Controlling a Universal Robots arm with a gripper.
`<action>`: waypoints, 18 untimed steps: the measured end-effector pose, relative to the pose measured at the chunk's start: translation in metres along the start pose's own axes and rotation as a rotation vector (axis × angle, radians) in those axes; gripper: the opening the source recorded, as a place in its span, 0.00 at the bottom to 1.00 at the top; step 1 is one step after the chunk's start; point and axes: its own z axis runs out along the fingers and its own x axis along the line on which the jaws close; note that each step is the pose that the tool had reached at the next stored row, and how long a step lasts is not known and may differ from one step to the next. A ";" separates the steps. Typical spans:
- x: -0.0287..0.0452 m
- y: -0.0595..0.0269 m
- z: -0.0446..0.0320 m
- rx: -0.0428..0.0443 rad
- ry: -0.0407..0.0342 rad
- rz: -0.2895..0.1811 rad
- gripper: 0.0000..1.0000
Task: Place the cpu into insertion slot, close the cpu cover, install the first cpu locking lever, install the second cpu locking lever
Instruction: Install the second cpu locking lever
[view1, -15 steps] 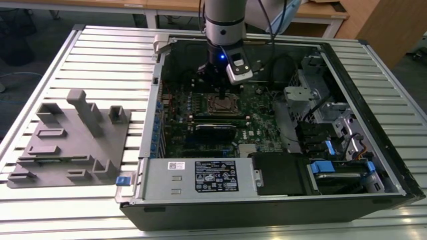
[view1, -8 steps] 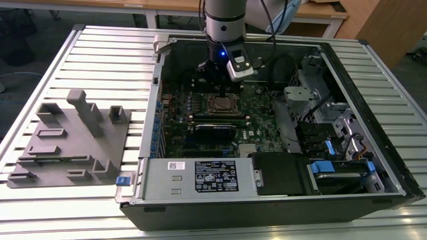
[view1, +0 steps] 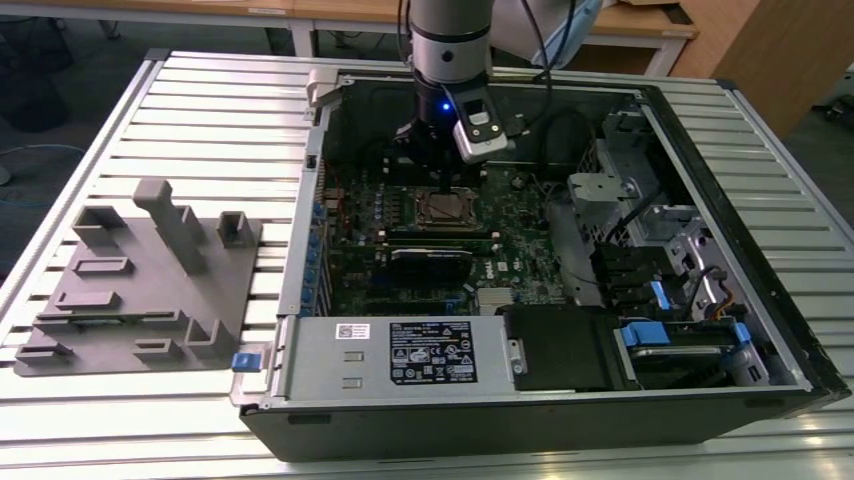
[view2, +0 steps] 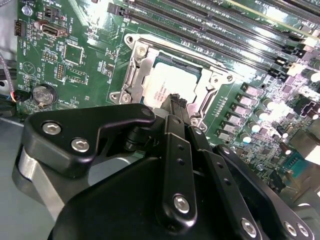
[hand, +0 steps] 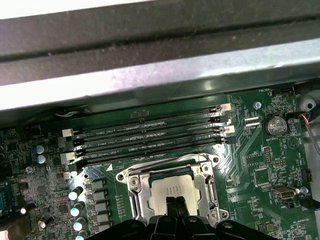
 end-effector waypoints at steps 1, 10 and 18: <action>-0.0001 0.0000 -0.0008 -0.0002 -0.0001 0.000 0.11; -0.0008 0.0002 -0.0082 -0.0008 -0.0004 0.000 0.11; -0.0021 -0.0070 -0.0082 -0.0005 -0.0003 0.000 0.11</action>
